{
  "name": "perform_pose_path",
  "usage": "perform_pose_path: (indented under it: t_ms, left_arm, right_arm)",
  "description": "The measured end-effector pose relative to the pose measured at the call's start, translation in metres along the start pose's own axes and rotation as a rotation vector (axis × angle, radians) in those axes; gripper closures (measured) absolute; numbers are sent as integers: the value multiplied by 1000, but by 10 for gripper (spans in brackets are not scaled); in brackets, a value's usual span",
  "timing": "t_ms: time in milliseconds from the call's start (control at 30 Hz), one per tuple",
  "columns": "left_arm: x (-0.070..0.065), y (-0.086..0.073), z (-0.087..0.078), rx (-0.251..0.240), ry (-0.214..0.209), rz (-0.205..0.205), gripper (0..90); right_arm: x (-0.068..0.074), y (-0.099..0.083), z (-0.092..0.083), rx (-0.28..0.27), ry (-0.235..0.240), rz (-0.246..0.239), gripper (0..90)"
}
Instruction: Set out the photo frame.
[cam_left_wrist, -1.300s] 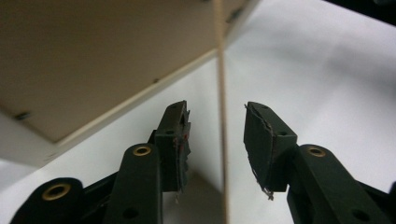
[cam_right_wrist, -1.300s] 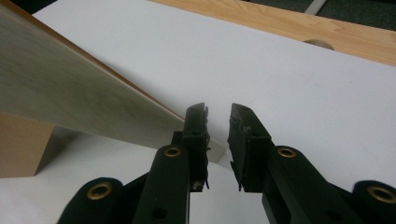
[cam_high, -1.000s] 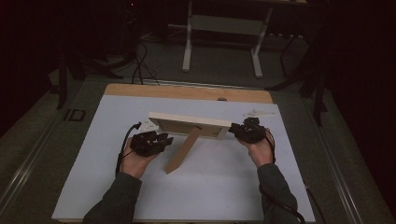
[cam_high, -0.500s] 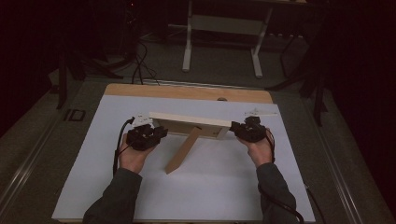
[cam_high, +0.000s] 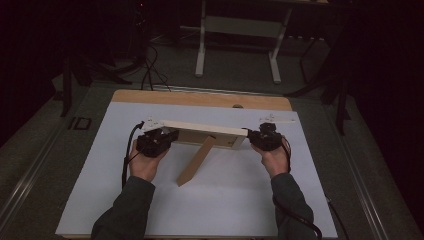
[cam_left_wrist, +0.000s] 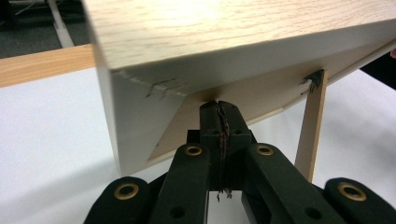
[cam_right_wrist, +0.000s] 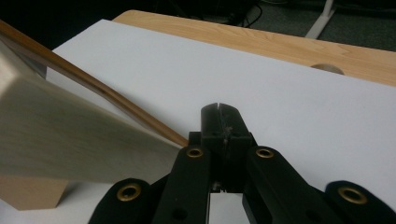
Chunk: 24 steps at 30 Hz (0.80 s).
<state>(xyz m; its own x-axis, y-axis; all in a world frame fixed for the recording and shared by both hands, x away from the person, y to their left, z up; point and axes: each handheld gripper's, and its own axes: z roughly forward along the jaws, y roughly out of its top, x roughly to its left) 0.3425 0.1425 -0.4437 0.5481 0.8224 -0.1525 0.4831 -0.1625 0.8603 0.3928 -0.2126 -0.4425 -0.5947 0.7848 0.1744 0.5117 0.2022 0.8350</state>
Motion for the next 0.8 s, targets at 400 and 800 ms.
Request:
perform_pose_path:
  t_ms: [400, 800]
  left_arm:
    - [-1, 2, 7, 22, 9, 12, 900]
    - [-4, 7, 11, 26, 10, 19, 900]
  right_arm:
    - [-1, 4, -1, -18, 40, 31, 898]
    - [0, 1, -1, -3, 58, 13, 898]
